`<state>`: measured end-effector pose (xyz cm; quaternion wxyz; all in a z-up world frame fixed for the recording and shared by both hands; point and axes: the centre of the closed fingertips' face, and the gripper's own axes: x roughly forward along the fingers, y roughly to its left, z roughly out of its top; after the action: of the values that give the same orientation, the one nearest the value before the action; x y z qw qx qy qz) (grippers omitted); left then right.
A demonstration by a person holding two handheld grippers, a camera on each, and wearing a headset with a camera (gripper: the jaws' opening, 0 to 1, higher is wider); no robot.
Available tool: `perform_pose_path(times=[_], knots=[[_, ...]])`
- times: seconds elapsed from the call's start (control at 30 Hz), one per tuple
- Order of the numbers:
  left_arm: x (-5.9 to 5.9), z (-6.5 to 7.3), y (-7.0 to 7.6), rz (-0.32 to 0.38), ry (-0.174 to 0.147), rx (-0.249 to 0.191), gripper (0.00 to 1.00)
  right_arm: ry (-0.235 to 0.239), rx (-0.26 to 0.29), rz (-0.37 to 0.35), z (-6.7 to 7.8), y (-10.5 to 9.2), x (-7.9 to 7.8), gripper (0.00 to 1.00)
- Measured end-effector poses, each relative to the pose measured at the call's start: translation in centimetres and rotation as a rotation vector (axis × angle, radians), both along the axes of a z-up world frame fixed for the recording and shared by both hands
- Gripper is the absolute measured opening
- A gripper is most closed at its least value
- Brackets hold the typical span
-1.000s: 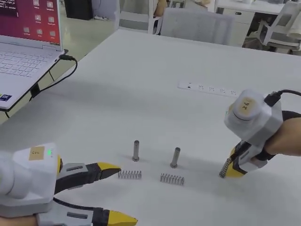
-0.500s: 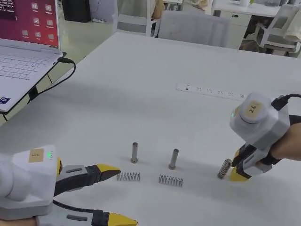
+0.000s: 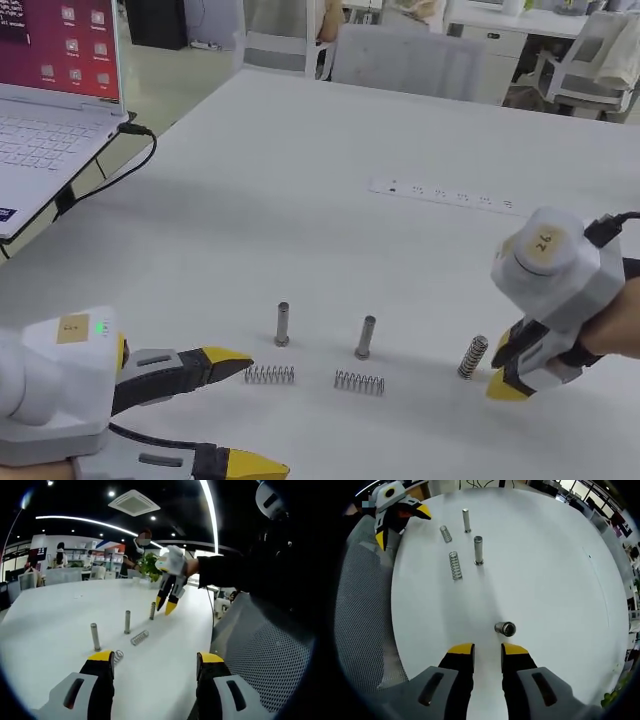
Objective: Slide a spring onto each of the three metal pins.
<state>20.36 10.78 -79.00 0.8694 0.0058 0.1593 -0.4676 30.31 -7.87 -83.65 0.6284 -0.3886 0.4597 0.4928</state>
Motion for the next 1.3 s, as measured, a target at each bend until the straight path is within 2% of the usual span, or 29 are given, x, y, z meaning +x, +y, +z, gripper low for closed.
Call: perform_pose_path(times=[0.37,0.83,1.3], knots=[[0.0,0.2,-0.1,-0.002,-0.005,-0.005,0.62,0.017,0.033,0.006,0.3,1.3,-2.0,0.19],[0.0,0.5,-0.1,-0.002,-0.014,-0.003,0.62,0.031,0.044,0.089,0.4,4.4,-4.0,0.18],[-0.1,0.5,-0.2,0.003,-0.014,-0.002,0.61,0.005,0.09,0.159,0.5,8.1,-3.3,0.18]])
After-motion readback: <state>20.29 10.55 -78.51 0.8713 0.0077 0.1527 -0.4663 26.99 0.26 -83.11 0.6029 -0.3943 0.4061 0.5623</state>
